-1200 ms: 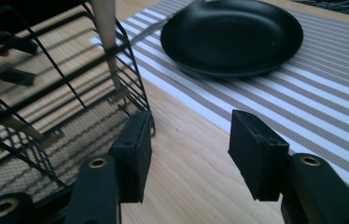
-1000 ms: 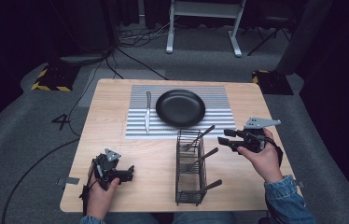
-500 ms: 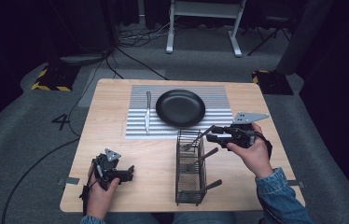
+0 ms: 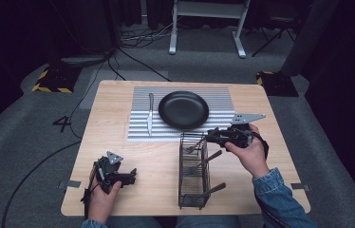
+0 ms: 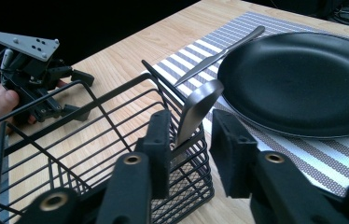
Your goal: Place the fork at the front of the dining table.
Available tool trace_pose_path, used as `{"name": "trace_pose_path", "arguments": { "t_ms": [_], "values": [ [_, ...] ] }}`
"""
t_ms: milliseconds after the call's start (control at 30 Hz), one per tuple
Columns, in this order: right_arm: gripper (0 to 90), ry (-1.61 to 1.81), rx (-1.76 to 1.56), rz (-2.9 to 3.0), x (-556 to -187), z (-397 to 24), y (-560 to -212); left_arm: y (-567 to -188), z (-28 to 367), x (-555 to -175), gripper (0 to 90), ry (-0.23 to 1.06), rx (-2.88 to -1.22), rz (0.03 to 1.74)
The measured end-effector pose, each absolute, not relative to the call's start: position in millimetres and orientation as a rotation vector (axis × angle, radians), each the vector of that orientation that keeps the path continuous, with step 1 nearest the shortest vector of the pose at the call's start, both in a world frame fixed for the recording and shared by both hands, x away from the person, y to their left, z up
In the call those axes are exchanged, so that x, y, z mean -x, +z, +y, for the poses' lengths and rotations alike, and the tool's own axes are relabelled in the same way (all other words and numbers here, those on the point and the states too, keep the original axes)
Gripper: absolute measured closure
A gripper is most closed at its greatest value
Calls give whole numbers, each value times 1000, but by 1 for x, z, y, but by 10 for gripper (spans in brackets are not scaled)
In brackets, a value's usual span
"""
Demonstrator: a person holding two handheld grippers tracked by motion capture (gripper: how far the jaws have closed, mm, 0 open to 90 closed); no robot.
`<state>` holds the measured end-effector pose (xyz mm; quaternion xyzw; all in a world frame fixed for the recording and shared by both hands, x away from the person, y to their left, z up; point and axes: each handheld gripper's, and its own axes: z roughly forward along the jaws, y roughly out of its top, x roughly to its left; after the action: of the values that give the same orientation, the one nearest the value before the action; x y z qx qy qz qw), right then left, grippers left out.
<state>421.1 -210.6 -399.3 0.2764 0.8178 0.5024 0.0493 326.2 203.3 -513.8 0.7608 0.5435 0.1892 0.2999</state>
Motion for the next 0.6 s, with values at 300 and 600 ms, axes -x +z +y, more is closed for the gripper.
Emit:
{"name": "trace_pose_path", "arguments": {
  "t_ms": [300, 600],
  "values": [
    [804, 1543, -844, 2485, -420, -210, -397, -514, 203, -326, 2, 503, -2020, 1443],
    [870, 1583, -796, 2438, -417, -205, -384, -514, 203, -326, 3, 504, -2020, 1442]
  ]
}}
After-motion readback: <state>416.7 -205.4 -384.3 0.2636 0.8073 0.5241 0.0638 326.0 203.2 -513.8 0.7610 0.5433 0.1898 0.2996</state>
